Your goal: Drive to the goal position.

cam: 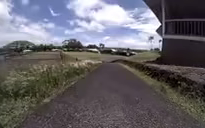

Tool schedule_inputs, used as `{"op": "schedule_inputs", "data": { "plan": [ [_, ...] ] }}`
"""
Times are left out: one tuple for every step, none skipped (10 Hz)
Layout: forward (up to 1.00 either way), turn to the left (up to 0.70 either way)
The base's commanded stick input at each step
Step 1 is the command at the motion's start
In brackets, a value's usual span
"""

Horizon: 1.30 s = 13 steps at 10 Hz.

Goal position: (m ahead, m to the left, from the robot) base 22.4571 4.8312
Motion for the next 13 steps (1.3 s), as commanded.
{"op": "schedule_inputs", "data": {
  "plan": [
    [0.70, 0.00],
    [0.70, 0.00],
    [0.70, 0.00],
    [0.70, -0.01],
    [0.70, -0.03],
    [0.70, -0.33],
    [0.70, -0.35],
    [0.70, -0.35],
    [0.70, -0.35],
    [0.70, -0.34],
    [0.70, -0.19],
    [0.70, -0.06],
    [0.70, 0.00]
  ]
}}
